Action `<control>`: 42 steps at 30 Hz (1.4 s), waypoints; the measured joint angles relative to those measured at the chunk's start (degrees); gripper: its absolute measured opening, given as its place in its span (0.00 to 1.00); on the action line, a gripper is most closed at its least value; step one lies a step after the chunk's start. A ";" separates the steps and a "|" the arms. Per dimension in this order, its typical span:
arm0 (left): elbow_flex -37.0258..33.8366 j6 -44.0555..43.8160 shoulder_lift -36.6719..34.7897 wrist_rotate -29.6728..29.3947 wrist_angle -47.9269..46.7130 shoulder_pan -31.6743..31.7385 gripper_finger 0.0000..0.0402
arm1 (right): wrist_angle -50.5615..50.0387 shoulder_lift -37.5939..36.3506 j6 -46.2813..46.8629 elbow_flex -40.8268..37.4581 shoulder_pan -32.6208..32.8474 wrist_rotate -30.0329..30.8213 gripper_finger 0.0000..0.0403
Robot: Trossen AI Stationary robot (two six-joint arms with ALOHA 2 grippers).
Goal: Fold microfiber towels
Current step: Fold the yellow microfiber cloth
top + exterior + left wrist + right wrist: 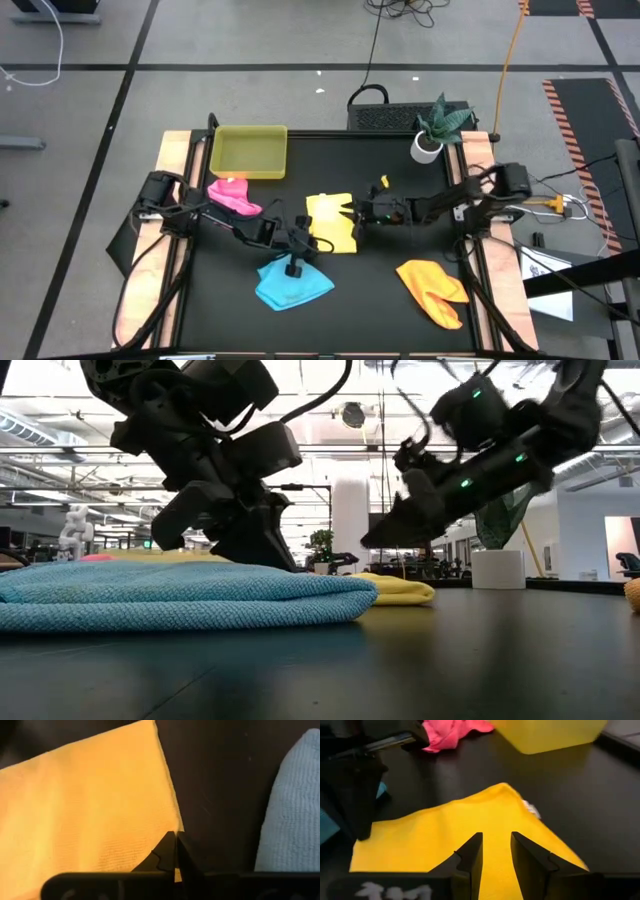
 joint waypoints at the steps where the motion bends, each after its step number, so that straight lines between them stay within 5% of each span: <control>1: 0.00 0.01 0.00 0.20 0.01 0.00 0.04 | 0.72 1.63 -0.09 0.64 -1.03 -2.41 0.23; 8: 0.00 0.16 0.00 1.51 -0.21 -0.15 0.01 | 1.47 13.72 -1.34 8.72 -6.07 -7.00 0.23; 16: 0.00 -0.21 0.00 2.22 -2.26 -1.47 0.03 | 1.82 16.73 3.67 9.31 -9.88 -6.57 0.23; 22: 0.00 -1.96 -0.06 0.41 -1.90 -1.62 0.04 | 1.88 13.32 0.84 8.14 -8.54 -5.45 0.23; 35: 0.02 -2.83 -5.20 -2.45 -1.20 -1.18 0.38 | 2.14 -2.10 -1.69 -2.79 -1.17 -5.74 0.23; 42: 0.11 -4.86 -5.73 -9.04 7.64 2.75 0.38 | 4.44 -0.63 -1.07 -6.07 3.32 -5.80 0.23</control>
